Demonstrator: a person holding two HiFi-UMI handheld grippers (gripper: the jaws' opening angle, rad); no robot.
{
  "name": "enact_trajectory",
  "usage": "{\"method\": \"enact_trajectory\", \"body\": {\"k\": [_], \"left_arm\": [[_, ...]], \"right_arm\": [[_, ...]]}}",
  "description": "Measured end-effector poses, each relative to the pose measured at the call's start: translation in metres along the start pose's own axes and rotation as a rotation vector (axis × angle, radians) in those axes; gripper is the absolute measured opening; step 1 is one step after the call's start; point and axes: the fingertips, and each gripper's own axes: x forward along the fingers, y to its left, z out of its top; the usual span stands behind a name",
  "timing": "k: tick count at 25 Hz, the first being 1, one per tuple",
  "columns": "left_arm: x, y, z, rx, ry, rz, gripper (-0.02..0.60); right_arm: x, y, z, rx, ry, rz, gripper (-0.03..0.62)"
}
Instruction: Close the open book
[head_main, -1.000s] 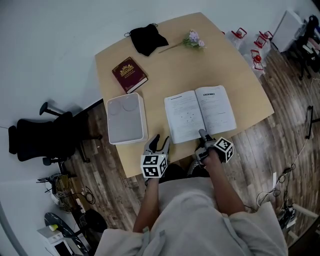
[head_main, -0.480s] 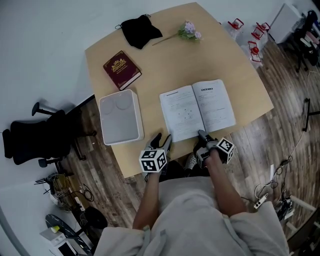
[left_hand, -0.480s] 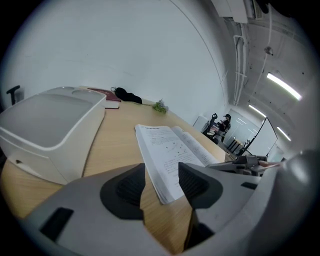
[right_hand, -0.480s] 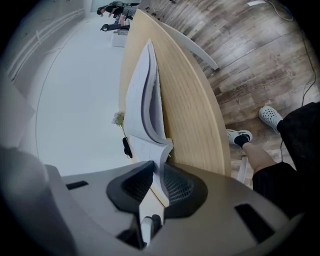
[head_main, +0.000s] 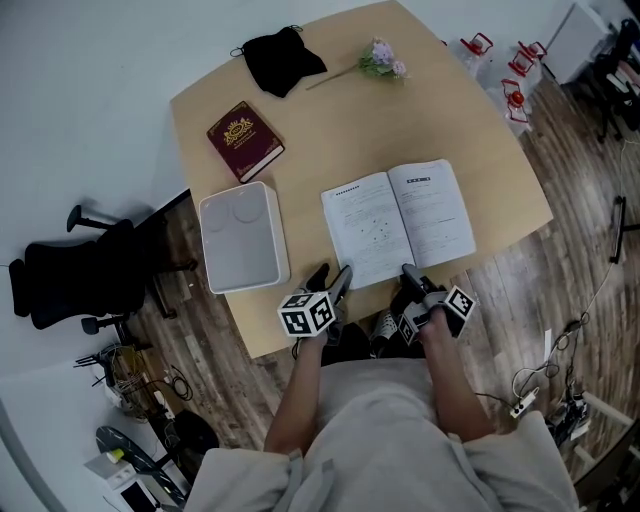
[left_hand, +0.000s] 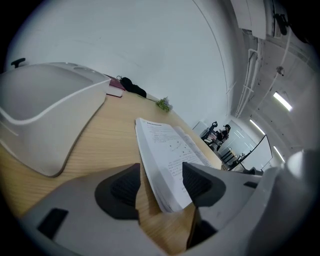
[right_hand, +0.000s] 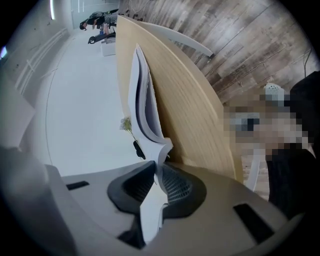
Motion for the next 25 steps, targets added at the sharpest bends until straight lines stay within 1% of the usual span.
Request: {"method": "enact_trajectory", "body": {"k": [2, 8, 10, 16, 21, 25], "left_arm": [[0.007, -0.003, -0.003, -0.041, 0.016, -0.024, 0.264], [0.022, 0.0, -0.008, -0.286, 0.025, -0.083, 0.301], [0.025, -0.002, -0.009, -0.342, 0.029, -0.094, 0.302], [0.038, -0.01, -0.001, -0.452, 0.021, -0.149, 0.302], [0.049, -0.006, 0.008, -0.459, 0.022, -0.156, 0.301], [0.055, -0.006, 0.015, -0.515, 0.005, -0.185, 0.301]], "right_arm": [[0.0, 0.001, 0.001, 0.022, 0.003, 0.016, 0.058], [-0.004, 0.008, 0.003, 0.054, 0.01, 0.058, 0.055], [-0.006, 0.011, 0.004, 0.063, 0.015, 0.075, 0.052], [-0.008, 0.02, 0.007, 0.078, 0.03, 0.106, 0.049], [-0.011, 0.026, 0.007, 0.096, 0.052, 0.135, 0.049], [-0.015, 0.026, 0.008, 0.096, 0.072, 0.142, 0.049]]}}
